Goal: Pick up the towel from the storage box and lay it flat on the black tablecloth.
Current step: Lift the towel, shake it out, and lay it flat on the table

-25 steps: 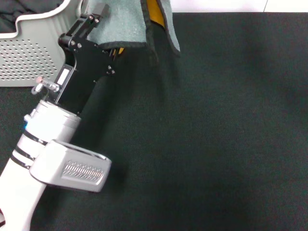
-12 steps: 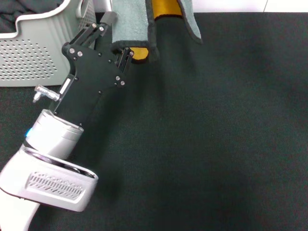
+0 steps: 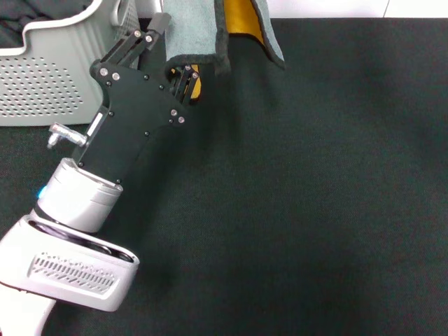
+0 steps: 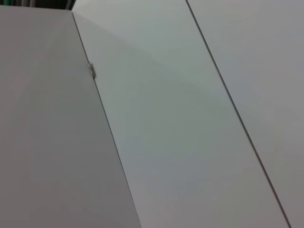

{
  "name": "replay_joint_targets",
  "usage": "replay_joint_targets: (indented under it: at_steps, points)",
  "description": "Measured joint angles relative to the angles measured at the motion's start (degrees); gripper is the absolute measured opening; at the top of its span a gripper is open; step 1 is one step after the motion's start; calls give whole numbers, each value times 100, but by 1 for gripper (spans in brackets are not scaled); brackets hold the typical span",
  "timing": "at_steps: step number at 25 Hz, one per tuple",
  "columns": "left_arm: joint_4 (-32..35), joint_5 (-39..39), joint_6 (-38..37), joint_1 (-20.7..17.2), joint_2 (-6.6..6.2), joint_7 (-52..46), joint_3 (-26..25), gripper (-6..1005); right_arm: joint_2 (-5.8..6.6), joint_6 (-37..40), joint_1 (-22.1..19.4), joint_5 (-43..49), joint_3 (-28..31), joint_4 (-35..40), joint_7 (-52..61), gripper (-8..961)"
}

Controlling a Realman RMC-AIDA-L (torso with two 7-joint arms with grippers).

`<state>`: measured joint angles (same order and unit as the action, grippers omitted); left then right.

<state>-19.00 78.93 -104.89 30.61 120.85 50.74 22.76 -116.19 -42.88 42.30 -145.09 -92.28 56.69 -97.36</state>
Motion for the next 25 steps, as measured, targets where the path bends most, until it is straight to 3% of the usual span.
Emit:
replay_joint_targets:
  at_steps: [9, 23, 25]
  points:
    - [-3, 27, -22, 101, 0, -597, 0, 324, 0, 44, 368, 1, -37, -509, -7, 7]
    - [165, 364, 37, 137, 0, -1718, 23, 294, 0, 66, 374, 5, -29, -625, -12, 7]
    - [169, 427, 38, 145, 0, -1779, 25, 201, 0, 66, 372, 6, -28, -633, -12, 7]
